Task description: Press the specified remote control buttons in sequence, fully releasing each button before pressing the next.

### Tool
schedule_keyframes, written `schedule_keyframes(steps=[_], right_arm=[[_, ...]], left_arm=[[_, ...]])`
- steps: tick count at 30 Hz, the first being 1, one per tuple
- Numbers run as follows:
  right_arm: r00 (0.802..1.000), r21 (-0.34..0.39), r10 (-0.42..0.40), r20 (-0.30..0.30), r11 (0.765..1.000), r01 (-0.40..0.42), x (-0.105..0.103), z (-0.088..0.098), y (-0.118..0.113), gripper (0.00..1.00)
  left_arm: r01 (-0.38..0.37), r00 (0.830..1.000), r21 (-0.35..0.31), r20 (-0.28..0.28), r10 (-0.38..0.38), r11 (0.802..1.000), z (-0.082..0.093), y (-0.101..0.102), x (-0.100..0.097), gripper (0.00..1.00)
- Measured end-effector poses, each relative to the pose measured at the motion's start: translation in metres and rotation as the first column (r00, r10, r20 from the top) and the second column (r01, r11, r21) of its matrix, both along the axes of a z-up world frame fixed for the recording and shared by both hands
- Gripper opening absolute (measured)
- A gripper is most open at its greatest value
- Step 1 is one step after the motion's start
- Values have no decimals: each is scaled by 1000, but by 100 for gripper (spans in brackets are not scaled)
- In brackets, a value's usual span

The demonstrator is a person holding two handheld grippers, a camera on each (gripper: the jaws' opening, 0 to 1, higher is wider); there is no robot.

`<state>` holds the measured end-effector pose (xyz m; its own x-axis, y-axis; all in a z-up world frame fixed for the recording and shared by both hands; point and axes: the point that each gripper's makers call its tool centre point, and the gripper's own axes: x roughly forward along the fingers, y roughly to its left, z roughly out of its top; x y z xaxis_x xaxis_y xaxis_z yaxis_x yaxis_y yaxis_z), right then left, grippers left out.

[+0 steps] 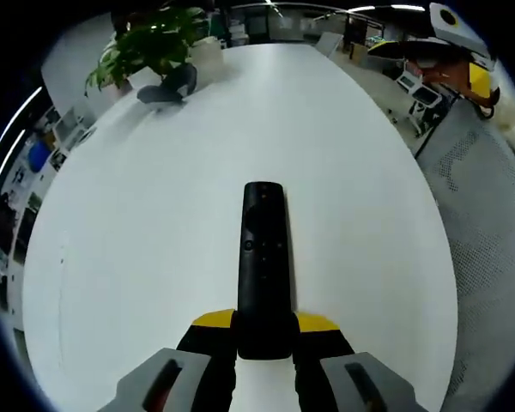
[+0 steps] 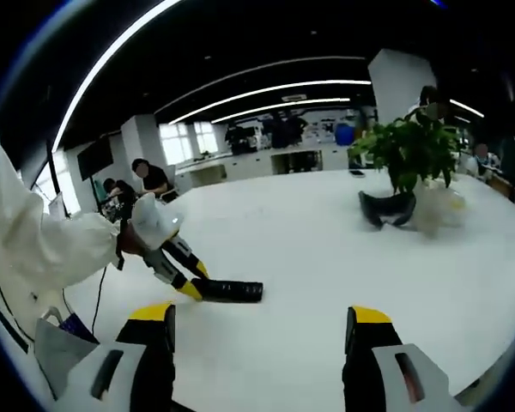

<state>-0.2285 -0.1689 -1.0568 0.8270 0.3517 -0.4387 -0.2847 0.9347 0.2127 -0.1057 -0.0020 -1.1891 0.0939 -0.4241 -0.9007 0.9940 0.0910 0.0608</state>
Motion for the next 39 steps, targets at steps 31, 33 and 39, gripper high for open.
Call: schedule_keyframes(steps=[31, 33, 39], right_arm=[[999, -14, -5, -34, 1000, 4, 11, -4, -4, 79], [999, -12, -6, -32, 1000, 5, 12, -2, -4, 79], [1000, -4, -5, -20, 1000, 4, 14, 4, 2, 82]], left_arm=[[32, 999, 82, -32, -30, 996, -5, 7, 118, 24], [36, 998, 80, -54, -32, 996, -5, 7, 117, 24], [-53, 999, 52, -7, 53, 997, -3, 10, 120, 29]])
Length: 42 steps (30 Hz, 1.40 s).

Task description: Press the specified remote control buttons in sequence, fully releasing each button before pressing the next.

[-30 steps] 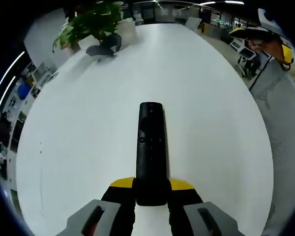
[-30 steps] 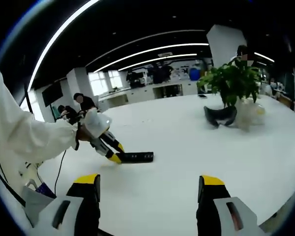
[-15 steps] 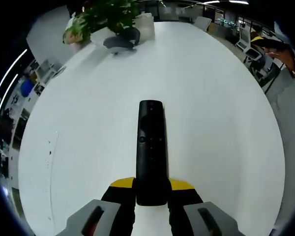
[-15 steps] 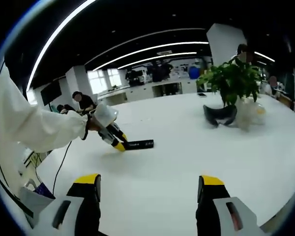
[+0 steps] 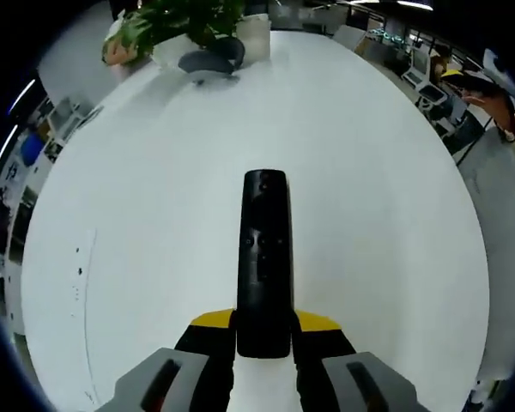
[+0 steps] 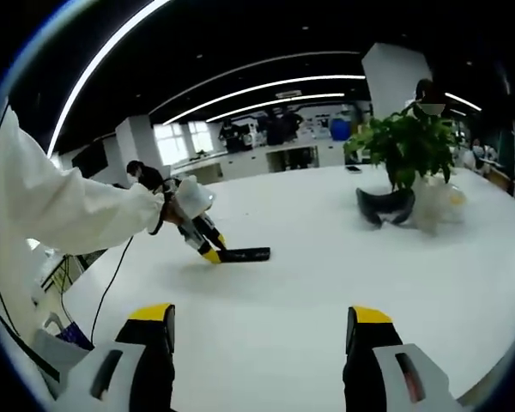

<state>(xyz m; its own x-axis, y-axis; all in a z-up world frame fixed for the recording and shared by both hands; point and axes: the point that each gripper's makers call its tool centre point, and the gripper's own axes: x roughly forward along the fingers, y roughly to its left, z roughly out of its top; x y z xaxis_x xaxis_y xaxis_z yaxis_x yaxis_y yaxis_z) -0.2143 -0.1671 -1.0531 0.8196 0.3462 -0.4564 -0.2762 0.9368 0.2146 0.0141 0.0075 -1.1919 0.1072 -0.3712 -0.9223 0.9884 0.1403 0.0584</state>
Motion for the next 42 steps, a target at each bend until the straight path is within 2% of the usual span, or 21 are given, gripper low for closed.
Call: schedule_keyframes(steps=[6, 8, 10, 12, 15, 17, 19, 20, 21, 22, 24, 25, 26, 27, 28, 31, 37, 38, 39, 40, 42], right_arm=[[999, -12, 3, 34, 1000, -2, 0, 13, 7, 82], [998, -5, 3, 59, 1000, -2, -1, 22, 9, 83], [997, 6, -4, 83, 1000, 4, -3, 30, 11, 83], [995, 13, -9, 98, 1000, 7, -5, 36, 12, 83], [992, 15, -14, 126, 1000, 12, -8, 43, 15, 83], [991, 20, -13, 133, 1000, 11, -9, 45, 16, 84], [990, 22, -10, 142, 1000, 7, -8, 47, 18, 86], [990, 21, -6, 144, 1000, 3, -7, 47, 19, 87], [989, 17, -4, 150, 1000, 1, -6, 48, 20, 88], [988, 15, -4, 156, 1000, 1, -5, 50, 20, 89], [985, 21, -1, 172, 1000, -2, -1, 54, 22, 92], [985, 24, 1, 170, 1000, -5, 1, 54, 23, 94], [986, 26, 2, 169, 1000, -7, 2, 54, 24, 96], [985, 28, 4, 171, 1000, -9, 3, 54, 24, 99], [985, 28, 3, 174, 1000, -8, 3, 54, 25, 99], [983, 26, 2, 184, 1000, -7, 4, 56, 25, 99], [977, 51, 9, 214, 998, -21, 3, 60, 25, 99], [976, 64, 4, 217, 998, -18, 3, 60, 25, 99], [976, 65, -2, 217, 998, -13, 3, 59, 24, 99], [976, 64, -4, 216, 998, -11, 3, 57, 24, 99], [978, 57, -5, 207, 998, -7, 2, 54, 23, 99]], left_arm=[[-185, 978, -36, 87, 187, 982, 3, 11, 18, 48], [-226, 967, -53, 107, 231, 973, 3, 14, 20, 66], [-270, 951, -50, 146, 274, 962, 6, 22, 25, 72], [-315, 922, -98, 202, 329, 944, 15, 28, 31, 71], [-387, 891, -210, 167, 423, 898, 32, 25, 29, 84], [-410, 877, -260, 152, 457, 874, 45, 23, 22, 88], [-435, 857, -334, 133, 499, 836, 56, 23, 19, 91], [-453, 853, -346, 100, 512, 822, 58, 23, 13, 92], [-467, 843, -361, 94, 530, 807, 63, 25, 7, 94], [-461, 840, -374, 108, 531, 805, 67, 27, 2, 96], [-463, 829, -431, 100, 550, 775, 77, 25, -11, 98], [-490, 811, -462, 68, 580, 739, 82, 26, -21, 100], [-495, 809, -496, 36, 586, 713, 87, 24, -28, 100], [-497, 800, -545, 13, 600, 675, 95, 22, -37, 100], [-501, 791, -560, 13, 611, 660, 98, 25, -42, 100], [-501, 777, -590, 17, 629, 634, 110, 27, -71, 100], [-499, 749, -643, 16, 662, 581, 132, 39, -104, 100], [-504, 735, -667, 4, 678, 550, 139, 39, -110, 100], [-501, 731, -679, -1, 682, 536, 145, 39, -115, 100], [-494, 729, -690, 3, 684, 529, 151, 39, -123, 100], [-478, 729, -691, 30, 683, 542, 157, 40, -136, 100]])
